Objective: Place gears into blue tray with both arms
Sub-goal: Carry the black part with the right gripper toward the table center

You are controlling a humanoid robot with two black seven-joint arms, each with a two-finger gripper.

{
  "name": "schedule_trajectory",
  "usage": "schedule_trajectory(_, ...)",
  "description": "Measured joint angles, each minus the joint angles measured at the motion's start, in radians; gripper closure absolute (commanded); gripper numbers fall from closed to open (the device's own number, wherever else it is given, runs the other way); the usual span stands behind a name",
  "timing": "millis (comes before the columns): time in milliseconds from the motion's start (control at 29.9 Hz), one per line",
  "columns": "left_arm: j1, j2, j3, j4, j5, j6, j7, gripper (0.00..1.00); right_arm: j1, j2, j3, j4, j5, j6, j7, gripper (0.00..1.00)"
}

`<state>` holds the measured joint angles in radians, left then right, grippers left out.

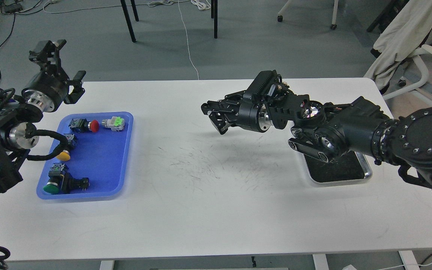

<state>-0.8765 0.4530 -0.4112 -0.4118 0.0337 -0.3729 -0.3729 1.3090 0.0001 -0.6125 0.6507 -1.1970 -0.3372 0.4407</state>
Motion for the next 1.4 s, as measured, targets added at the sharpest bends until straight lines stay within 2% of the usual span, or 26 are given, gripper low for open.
schedule_trajectory(334,0.011,0.038,-0.001,-0.028,0.0,0.002,-0.001,0.01,-0.064,0.0,-0.001,0.052,-0.13,-0.054,0.047,0.99)
schedule_trajectory(1236,0.047,0.152,-0.012,-0.128,-0.008,0.01,-0.003,0.02,-0.193,0.0,-0.003,0.004,-0.211,-0.055,0.048,0.98)
schedule_trajectory(1270,0.049,0.153,-0.012,-0.128,-0.009,0.01,-0.003,0.01,-0.193,0.0,-0.003,0.004,-0.211,-0.054,0.048,0.96)
schedule_trajectory(1303,0.05,0.154,-0.012,-0.128,-0.009,0.01,-0.003,0.01,-0.194,0.0,-0.003,0.003,-0.211,-0.054,0.048,0.9)
schedule_trajectory(1337,0.051,0.154,-0.012,-0.128,-0.009,0.011,-0.003,0.01,-0.194,0.0,-0.003,0.003,-0.211,-0.053,0.048,0.8)
schedule_trajectory(1370,0.051,0.154,-0.012,-0.128,-0.009,0.011,-0.003,0.01,-0.194,0.0,-0.003,0.002,-0.211,-0.052,0.048,0.76)
schedule_trajectory(1403,0.052,0.154,-0.012,-0.128,-0.009,0.011,-0.003,0.01,-0.195,0.0,-0.002,0.002,-0.211,-0.052,0.048,0.76)
